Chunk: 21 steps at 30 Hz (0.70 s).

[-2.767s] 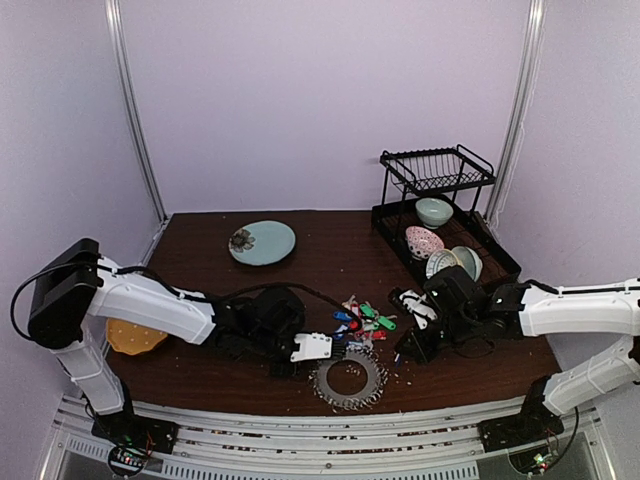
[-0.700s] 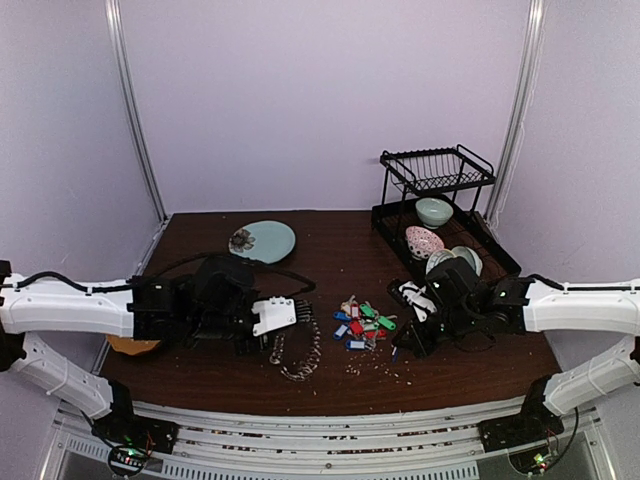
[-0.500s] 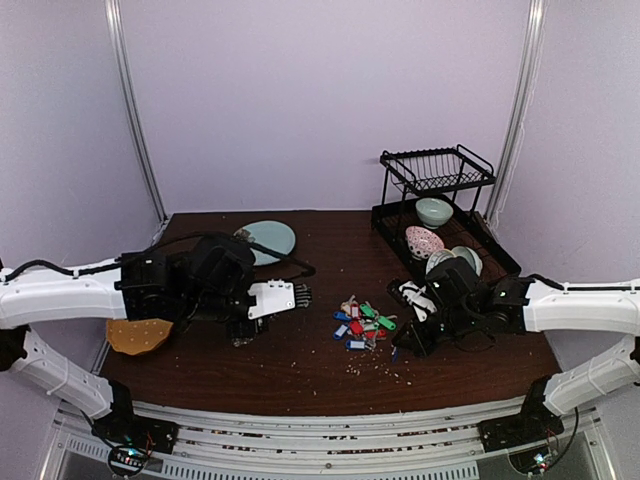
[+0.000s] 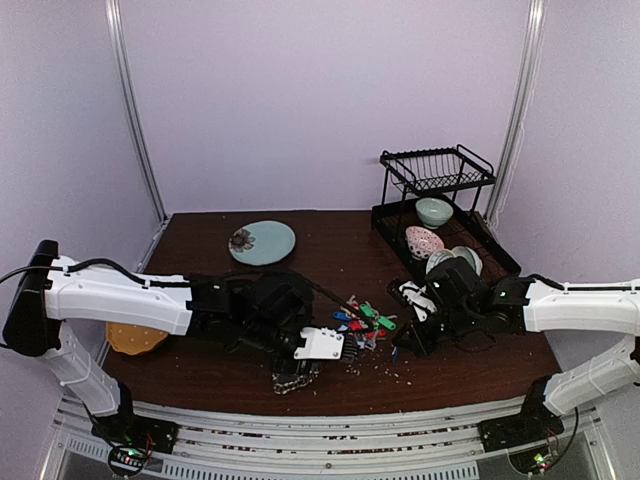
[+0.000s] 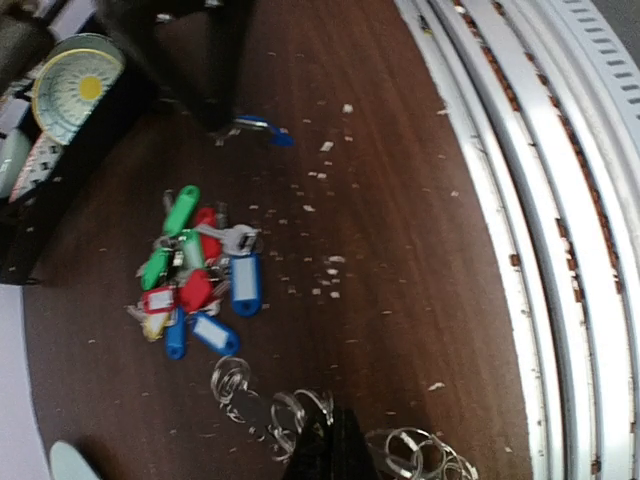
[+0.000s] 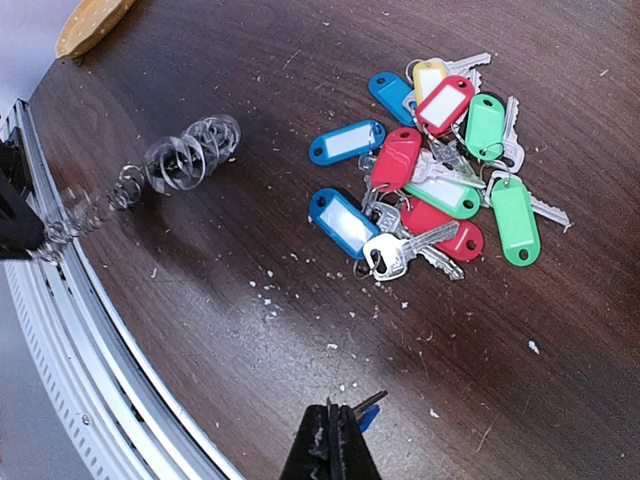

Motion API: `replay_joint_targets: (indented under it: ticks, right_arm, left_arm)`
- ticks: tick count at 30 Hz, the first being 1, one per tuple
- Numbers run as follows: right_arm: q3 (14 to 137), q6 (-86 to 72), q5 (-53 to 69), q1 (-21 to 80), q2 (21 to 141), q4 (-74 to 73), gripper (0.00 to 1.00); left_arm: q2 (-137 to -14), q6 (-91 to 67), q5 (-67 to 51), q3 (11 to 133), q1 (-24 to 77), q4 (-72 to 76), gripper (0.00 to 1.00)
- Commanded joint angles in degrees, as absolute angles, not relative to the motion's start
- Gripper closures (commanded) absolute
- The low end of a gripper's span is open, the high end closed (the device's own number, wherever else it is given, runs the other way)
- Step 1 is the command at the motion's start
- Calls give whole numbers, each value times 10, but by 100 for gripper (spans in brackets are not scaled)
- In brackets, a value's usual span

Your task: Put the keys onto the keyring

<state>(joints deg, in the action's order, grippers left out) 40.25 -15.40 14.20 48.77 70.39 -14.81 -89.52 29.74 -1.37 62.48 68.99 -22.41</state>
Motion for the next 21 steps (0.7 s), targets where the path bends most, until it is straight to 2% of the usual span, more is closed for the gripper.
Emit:
replay_joint_targets:
  ticks: [1, 6, 16, 19, 21]
  right_arm:
    - [404, -160, 129, 486, 694, -146, 100]
    - [380, -185, 142, 483, 715, -111, 100]
    - [415, -188, 188, 483, 865, -106, 100]
    - [425, -164, 184, 484, 850, -101, 69]
    - [431, -145, 178, 486, 817, -89, 60]
  left_arm:
    - [-909, 276, -113, 604, 689, -191, 100]
    - [-889, 252, -97, 589, 689, -156, 100]
    - [-840, 241, -79, 558, 689, -132, 100]
    - [-816, 242, -79, 546, 689, -122, 100]
    - [-800, 240, -80, 540, 689, -115, 100]
